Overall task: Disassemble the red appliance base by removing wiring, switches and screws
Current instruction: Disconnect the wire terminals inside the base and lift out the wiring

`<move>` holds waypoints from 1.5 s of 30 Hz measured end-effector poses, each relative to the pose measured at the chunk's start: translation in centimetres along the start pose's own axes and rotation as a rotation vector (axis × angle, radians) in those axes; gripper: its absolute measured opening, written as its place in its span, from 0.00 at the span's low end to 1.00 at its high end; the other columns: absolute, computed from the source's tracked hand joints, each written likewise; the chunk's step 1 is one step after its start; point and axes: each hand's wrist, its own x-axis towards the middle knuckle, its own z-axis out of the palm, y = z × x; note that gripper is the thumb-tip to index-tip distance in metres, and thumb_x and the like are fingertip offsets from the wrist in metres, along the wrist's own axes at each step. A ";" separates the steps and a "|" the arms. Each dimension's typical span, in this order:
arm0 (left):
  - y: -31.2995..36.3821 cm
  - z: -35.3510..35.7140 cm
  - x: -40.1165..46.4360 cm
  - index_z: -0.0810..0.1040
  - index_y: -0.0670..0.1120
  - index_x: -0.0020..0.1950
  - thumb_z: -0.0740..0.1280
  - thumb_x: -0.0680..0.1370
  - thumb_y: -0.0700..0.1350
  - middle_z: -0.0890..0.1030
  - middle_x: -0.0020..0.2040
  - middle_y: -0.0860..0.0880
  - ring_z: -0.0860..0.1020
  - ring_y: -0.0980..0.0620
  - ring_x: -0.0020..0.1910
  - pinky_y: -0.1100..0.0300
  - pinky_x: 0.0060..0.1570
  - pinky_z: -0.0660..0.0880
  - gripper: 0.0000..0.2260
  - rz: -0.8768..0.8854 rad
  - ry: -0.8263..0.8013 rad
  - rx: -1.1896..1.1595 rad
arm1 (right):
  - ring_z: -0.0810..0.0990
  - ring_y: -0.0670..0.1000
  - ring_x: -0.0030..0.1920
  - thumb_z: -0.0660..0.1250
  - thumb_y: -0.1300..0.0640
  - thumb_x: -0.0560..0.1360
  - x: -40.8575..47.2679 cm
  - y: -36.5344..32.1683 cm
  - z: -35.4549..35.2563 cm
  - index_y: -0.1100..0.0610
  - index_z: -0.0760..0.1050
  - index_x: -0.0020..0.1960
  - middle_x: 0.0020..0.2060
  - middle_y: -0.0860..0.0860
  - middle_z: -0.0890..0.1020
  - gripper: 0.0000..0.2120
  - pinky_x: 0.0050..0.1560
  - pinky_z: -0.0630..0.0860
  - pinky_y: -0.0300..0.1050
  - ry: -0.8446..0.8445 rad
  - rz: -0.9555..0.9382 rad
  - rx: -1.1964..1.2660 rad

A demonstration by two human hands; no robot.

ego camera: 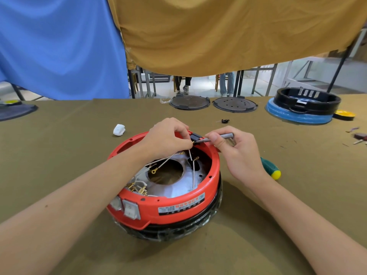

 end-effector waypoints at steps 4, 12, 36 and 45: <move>0.1 0.0 0.0 0.83 0.52 0.33 0.73 0.69 0.44 0.77 0.51 0.62 0.75 0.63 0.55 0.49 0.63 0.70 0.05 -0.006 -0.003 -0.001 | 0.85 0.52 0.42 0.68 0.61 0.78 0.5 0.0 -0.2 0.61 0.83 0.46 0.40 0.55 0.85 0.06 0.44 0.82 0.43 -0.014 0.117 0.188; 0.0 0.0 -0.1 0.83 0.50 0.35 0.72 0.70 0.43 0.78 0.54 0.57 0.72 0.70 0.52 0.58 0.53 0.68 0.05 -0.007 -0.009 -0.007 | 0.83 0.44 0.39 0.67 0.61 0.79 0.5 0.0 -0.4 0.64 0.82 0.47 0.37 0.48 0.85 0.07 0.41 0.79 0.36 -0.051 0.100 0.189; 0.4 -0.2 -0.2 0.84 0.48 0.35 0.72 0.70 0.42 0.79 0.55 0.55 0.73 0.70 0.52 0.57 0.55 0.70 0.04 -0.014 -0.029 -0.016 | 0.85 0.50 0.42 0.68 0.60 0.79 0.5 0.1 -0.1 0.57 0.83 0.44 0.38 0.51 0.85 0.07 0.43 0.81 0.42 -0.024 0.105 0.189; 0.6 -0.6 -0.4 0.84 0.48 0.35 0.72 0.71 0.42 0.78 0.59 0.55 0.74 0.65 0.54 0.50 0.57 0.74 0.05 -0.037 -0.070 -0.068 | 0.83 0.42 0.38 0.65 0.59 0.81 0.9 0.0 -0.6 0.64 0.81 0.47 0.34 0.45 0.84 0.10 0.42 0.80 0.37 -0.090 0.227 0.310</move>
